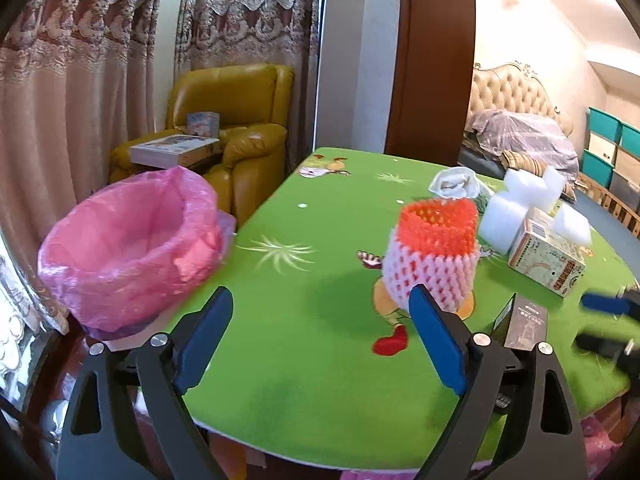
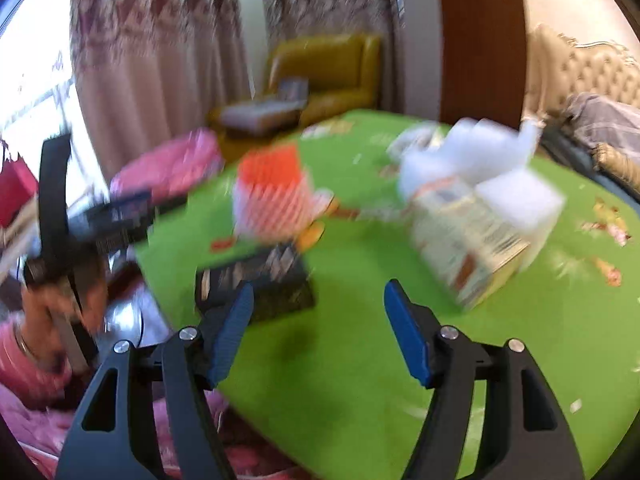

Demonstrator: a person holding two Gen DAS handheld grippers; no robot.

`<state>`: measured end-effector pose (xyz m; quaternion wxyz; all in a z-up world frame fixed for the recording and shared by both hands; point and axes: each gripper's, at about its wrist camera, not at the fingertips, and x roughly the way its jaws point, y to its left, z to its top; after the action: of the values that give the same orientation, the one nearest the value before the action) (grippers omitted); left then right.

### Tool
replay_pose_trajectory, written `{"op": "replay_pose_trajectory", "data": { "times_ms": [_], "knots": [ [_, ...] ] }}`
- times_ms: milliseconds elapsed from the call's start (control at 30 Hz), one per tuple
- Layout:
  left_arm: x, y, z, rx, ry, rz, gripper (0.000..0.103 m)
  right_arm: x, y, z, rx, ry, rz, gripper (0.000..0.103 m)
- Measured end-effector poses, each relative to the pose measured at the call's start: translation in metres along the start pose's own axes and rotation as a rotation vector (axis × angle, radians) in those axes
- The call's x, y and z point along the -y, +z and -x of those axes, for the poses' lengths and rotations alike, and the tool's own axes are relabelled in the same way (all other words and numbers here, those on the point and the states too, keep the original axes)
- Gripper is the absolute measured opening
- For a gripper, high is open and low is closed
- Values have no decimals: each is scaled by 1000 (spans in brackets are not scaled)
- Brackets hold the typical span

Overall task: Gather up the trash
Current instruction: 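Grasp the black DORMI box with the right gripper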

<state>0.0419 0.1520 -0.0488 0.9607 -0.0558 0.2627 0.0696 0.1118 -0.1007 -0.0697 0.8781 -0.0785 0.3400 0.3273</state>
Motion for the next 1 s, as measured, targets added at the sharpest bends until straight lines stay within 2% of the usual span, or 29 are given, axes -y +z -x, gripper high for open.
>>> {"op": "replay_pose_trajectory", "data": {
  "times_ms": [67,200,333,400,500,533,600,633,733,767,800,900,1000],
  "knots": [
    [-7,0,5,7,3,15,86,-12,-1,-12,-55,21,45,76],
    [-16,-1,7,5,-1,40,86,-30,-4,-28,-107,14,109,76],
    [-18,-3,4,-11,-5,32,86,-23,2,-35,-90,-10,96,76],
    [-18,-4,3,-10,7,24,86,-11,8,-42,-75,4,54,71],
    [-23,-4,1,-18,12,43,86,2,22,-60,-88,-20,26,57],
    [-25,-3,0,-18,11,53,86,7,27,-63,-85,-22,3,50],
    [-28,-3,1,-16,10,61,86,14,37,-63,-38,-86,-9,50],
    [-28,-3,1,-16,11,57,86,19,40,-64,-38,-79,-26,50],
    [-27,-5,-1,-27,14,46,86,25,44,-65,-51,-13,-45,55],
    [-27,-5,-2,-31,12,49,86,24,44,-66,-73,9,-30,66],
    [-28,-6,-2,-33,10,54,86,23,44,-69,-94,19,-14,71],
    [-27,-7,-6,-47,-5,56,86,17,34,-71,-125,-10,28,72],
    [-21,-8,-17,-78,-27,26,86,13,30,-63,-104,-23,31,72]
  ]
}}
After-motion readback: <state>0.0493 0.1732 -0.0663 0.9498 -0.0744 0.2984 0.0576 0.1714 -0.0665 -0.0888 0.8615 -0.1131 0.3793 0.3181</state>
